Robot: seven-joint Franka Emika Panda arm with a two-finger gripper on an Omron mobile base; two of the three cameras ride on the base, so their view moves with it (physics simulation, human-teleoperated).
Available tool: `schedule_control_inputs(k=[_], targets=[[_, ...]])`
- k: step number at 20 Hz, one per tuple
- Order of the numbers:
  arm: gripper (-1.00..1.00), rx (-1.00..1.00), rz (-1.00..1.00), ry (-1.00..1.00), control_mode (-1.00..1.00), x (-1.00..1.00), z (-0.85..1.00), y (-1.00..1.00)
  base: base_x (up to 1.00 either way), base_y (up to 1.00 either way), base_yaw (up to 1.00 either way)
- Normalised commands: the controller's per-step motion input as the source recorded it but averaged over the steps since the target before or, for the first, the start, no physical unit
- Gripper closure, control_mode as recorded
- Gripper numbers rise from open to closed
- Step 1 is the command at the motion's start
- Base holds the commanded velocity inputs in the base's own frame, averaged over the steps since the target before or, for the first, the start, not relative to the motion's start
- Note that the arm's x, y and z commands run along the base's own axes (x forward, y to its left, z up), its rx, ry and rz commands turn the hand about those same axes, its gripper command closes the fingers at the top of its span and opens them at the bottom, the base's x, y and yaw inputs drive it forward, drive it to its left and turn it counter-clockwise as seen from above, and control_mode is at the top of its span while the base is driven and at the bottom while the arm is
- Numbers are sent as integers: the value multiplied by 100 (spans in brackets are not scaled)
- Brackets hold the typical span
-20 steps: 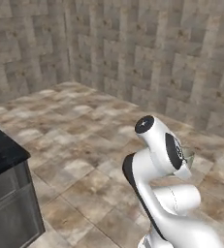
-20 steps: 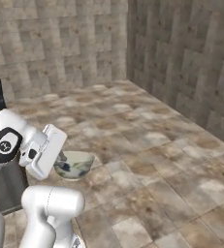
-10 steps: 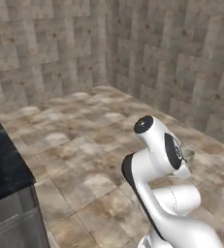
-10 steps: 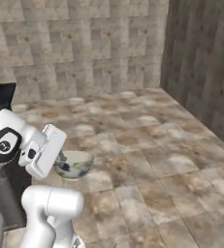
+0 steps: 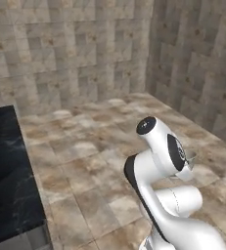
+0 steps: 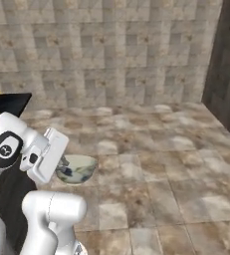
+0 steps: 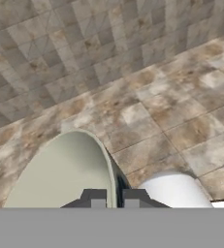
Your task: Take the smaller bowl and place it next to the appetizer plate on the dining counter , and place the larger bowl next to the plate with cooked food.
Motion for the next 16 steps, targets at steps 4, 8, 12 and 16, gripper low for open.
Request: schedule_control_inputs(k=[4, 8, 12, 16], targets=[[100, 0, 0, 0, 100, 0, 0, 0, 100, 8, 37], [100, 0, 0, 0, 100, 0, 0, 0, 100, 0, 36], [100, 0, 0, 0, 100, 0, 0, 0, 99, 0, 34], [100, 0, 0, 0, 100, 0, 0, 0, 89, 0, 34]])
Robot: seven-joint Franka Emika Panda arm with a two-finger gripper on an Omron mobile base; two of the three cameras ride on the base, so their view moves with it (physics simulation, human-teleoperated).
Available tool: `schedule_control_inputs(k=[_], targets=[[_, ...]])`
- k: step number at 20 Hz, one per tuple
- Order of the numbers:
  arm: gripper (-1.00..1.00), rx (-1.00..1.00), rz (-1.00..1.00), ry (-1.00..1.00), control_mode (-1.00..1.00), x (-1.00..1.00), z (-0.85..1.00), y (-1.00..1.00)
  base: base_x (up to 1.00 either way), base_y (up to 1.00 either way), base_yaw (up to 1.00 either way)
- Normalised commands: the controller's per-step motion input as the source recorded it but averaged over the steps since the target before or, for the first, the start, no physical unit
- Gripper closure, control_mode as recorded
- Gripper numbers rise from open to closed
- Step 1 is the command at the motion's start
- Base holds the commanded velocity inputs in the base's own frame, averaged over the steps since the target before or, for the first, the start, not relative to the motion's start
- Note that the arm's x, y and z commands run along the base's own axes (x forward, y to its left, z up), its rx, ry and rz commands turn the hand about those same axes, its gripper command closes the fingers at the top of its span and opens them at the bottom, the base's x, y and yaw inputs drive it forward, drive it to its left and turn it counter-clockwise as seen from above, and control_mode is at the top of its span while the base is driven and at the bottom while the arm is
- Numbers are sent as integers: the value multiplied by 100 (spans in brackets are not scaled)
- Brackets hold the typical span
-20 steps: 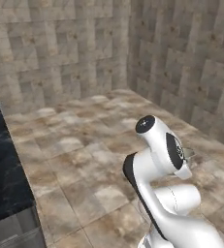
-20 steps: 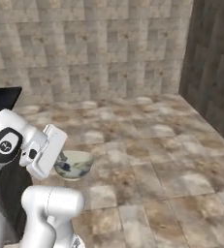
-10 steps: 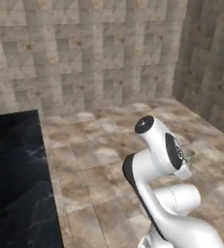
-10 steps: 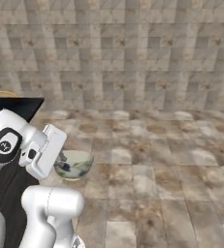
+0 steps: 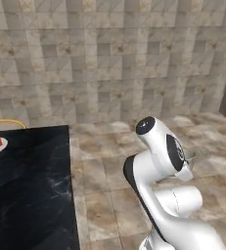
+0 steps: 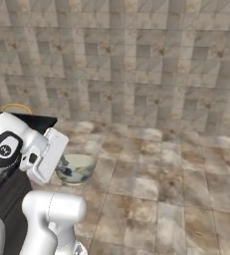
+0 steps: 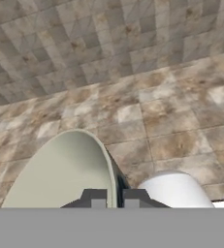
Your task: Take the smaller bowl and place it next to the appetizer plate on the dining counter , and place the larger bowl next to the plate with cooked food.
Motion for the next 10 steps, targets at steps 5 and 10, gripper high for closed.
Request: schedule_control_inputs(k=[5, 10], targets=[[100, 0, 0, 0, 100, 0, 0, 0, 79, 5, 31], [100, 0, 0, 0, 100, 0, 0, 0, 60, 23, 25]])
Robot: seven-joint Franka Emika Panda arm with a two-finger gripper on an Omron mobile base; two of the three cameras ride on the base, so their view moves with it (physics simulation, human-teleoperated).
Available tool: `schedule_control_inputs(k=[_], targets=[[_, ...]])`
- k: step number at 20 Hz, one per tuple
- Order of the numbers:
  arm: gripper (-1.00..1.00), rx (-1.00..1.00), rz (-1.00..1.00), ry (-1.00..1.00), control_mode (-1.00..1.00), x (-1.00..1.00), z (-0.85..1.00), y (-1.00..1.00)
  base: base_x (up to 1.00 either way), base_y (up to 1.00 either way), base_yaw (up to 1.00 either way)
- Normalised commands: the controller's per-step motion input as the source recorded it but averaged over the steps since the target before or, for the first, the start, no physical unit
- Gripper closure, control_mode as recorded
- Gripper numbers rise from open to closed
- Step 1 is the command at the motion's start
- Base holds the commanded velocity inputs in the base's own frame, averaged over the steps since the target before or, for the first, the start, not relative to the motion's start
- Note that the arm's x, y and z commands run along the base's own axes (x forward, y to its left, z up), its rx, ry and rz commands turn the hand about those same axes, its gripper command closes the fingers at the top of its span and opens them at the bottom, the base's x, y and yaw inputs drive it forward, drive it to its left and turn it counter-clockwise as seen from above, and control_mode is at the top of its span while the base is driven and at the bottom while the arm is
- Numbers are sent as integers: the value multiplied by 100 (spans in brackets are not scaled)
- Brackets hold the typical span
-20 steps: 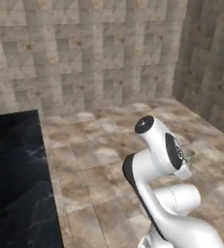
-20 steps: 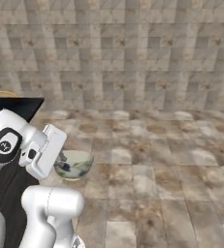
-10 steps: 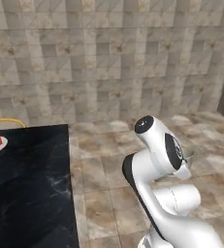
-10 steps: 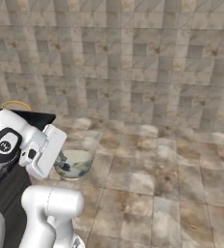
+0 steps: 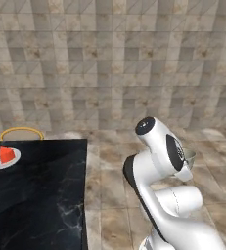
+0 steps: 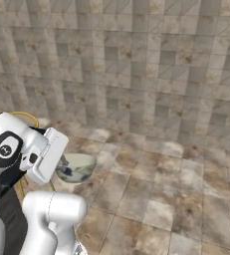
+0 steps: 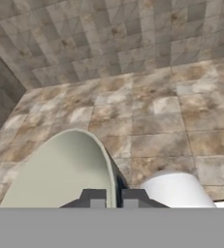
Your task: Take the smaller bowl and place it next to the appetizer plate on the dining counter , and place the larger bowl next to the plate with cooked food.
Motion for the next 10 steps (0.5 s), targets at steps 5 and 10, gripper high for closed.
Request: schedule_control_inputs(k=[5, 10], targets=[[100, 0, 0, 0, 100, 0, 0, 0, 40, 42, 13], [100, 0, 0, 0, 100, 0, 0, 0, 34, 41, 5]])
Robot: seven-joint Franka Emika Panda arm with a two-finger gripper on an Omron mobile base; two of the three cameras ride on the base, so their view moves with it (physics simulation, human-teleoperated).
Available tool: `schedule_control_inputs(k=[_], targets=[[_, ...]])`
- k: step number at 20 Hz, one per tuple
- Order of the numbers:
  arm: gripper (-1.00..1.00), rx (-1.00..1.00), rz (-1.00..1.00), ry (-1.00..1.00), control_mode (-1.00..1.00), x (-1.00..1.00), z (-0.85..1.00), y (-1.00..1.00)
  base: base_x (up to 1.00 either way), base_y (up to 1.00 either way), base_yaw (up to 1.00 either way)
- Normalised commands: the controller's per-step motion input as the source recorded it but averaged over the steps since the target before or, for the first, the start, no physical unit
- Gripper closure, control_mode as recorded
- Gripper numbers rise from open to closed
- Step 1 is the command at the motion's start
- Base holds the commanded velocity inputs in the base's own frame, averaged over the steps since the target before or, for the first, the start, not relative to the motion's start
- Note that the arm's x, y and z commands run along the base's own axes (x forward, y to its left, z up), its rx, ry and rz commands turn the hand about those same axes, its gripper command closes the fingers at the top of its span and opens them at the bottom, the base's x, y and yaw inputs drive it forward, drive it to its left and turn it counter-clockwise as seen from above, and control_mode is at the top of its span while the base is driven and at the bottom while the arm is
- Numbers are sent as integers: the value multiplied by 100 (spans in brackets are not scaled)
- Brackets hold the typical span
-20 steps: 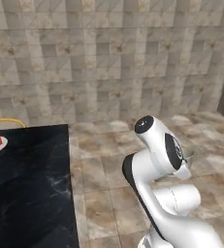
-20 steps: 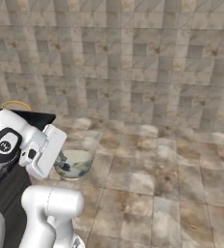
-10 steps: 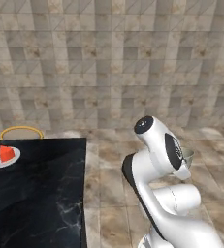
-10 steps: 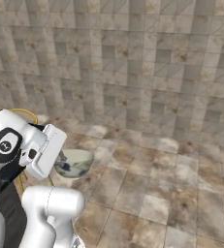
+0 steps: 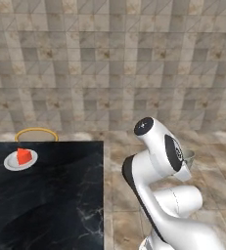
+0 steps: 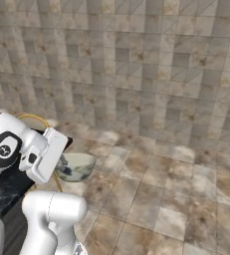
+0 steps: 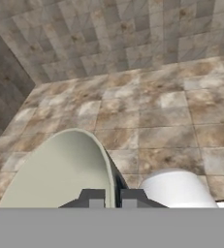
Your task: Take the smaller bowl and place it next to the appetizer plate on the dining counter , and place the larger bowl next to the plate with cooked food.
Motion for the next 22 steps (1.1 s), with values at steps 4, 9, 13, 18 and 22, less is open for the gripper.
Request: schedule_control_inputs(k=[4, 9, 13, 18, 22], targets=[[100, 0, 0, 0, 100, 0, 0, 0, 43, 18, 1], [100, 0, 0, 0, 100, 0, 0, 0, 58, 16, 1], [100, 0, 0, 0, 100, 0, 0, 0, 61, 26, 1], [100, 0, 4, -3, -100, 32, 11, 23, 11, 6, 0], [100, 0, 34, -12, -100, 22, 4, 24, 0, 0, 0]])
